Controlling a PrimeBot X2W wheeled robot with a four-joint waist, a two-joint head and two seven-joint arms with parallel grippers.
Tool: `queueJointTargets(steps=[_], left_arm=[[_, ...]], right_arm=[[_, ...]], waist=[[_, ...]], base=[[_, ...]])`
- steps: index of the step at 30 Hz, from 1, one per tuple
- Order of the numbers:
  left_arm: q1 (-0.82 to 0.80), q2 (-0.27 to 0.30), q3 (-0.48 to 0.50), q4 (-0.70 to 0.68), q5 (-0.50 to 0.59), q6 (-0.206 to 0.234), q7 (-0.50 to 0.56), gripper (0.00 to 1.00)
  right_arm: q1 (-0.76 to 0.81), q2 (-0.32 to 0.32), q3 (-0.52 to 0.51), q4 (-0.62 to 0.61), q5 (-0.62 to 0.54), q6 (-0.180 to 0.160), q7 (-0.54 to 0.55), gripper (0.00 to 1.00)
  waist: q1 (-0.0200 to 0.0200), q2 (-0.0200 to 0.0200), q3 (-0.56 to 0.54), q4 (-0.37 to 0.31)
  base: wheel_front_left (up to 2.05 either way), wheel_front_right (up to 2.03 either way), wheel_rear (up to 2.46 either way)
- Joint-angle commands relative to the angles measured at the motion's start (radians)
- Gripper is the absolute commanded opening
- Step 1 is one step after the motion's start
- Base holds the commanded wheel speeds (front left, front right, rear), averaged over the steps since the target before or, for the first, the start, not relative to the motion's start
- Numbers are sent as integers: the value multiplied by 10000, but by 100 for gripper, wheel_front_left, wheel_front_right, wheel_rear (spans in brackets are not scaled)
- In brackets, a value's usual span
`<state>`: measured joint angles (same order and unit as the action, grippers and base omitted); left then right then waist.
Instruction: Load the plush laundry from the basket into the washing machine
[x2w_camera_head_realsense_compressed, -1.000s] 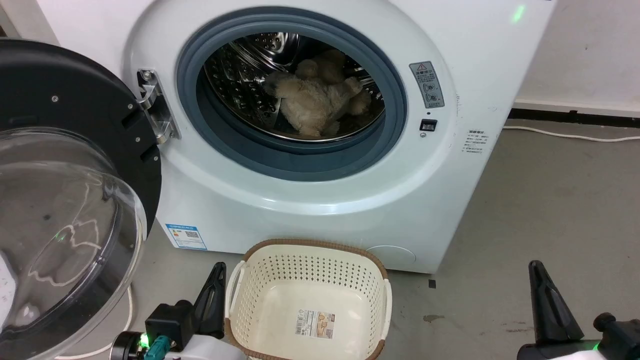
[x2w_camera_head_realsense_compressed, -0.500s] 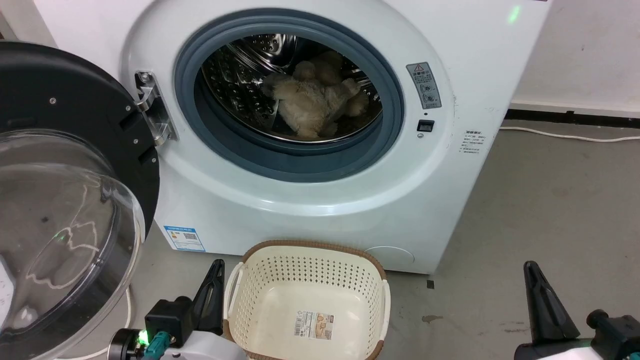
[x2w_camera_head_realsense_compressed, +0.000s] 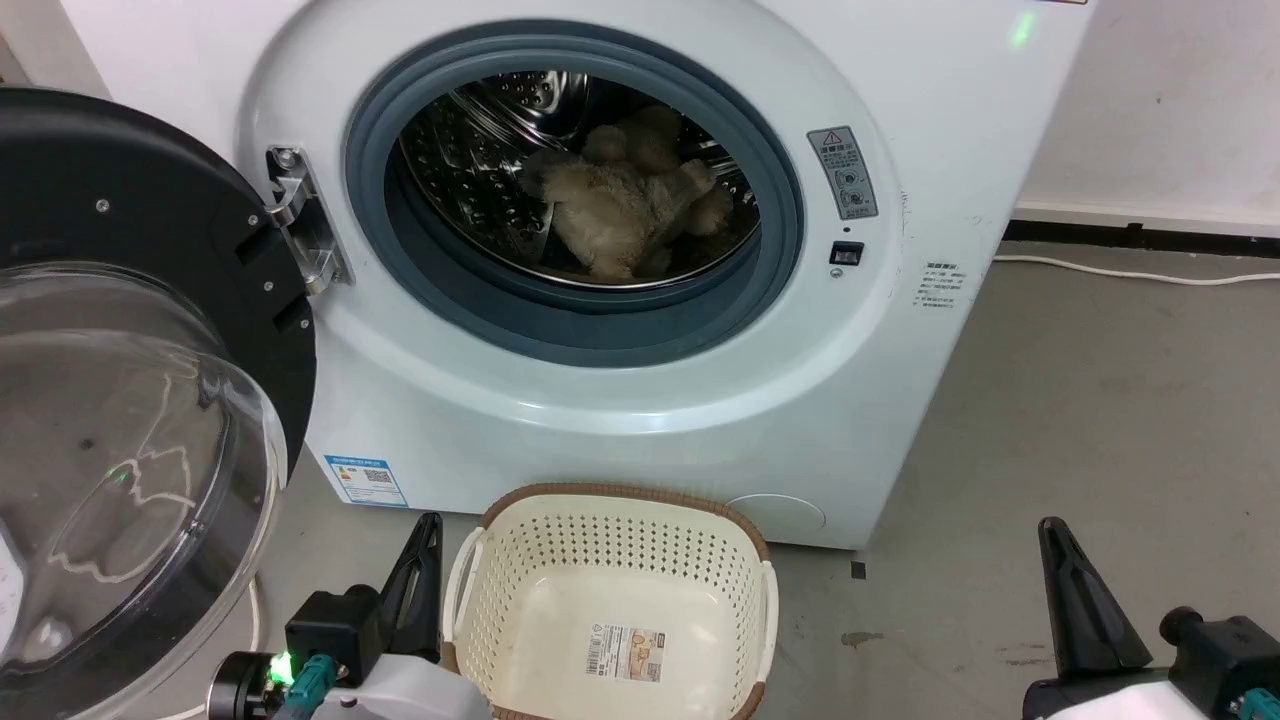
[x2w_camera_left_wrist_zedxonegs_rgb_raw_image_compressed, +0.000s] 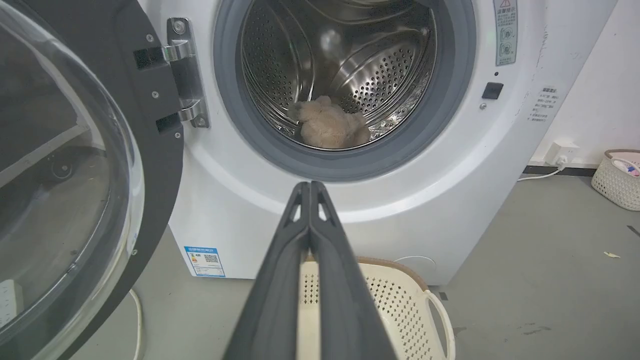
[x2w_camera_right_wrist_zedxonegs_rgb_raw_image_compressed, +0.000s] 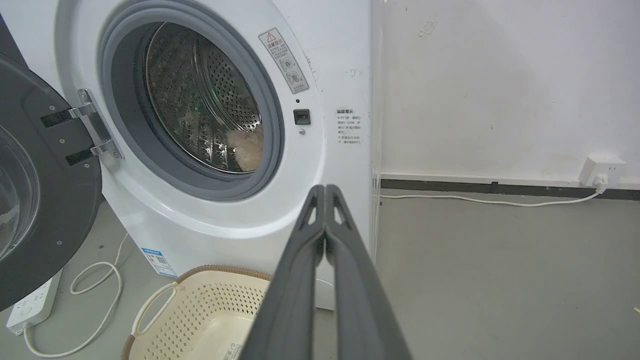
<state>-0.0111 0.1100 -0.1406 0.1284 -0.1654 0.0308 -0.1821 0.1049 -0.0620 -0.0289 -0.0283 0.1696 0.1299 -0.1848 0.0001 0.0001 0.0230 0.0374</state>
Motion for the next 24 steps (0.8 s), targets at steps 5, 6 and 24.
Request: queueJointTargets(steps=[5,6,24], left_arm=[[38,-63,148,-154,198,-68,142,0],[39,-69,163,-168,215,-71,162,0],[55,-186,437,-414,533,-123,528,0]], right_arm=[[-222,38,35,48,-183,3,152,0],[-232,39,38,51,-201,3,173,0],[-412,56,93,102,-531,4,542,0]], waist=[[-1,-1,-15,-24],[-1,-1,-17,-28],[-1,-1,-64,-104]], base=[[0,0,0],[0,0,0],[0,0,0]])
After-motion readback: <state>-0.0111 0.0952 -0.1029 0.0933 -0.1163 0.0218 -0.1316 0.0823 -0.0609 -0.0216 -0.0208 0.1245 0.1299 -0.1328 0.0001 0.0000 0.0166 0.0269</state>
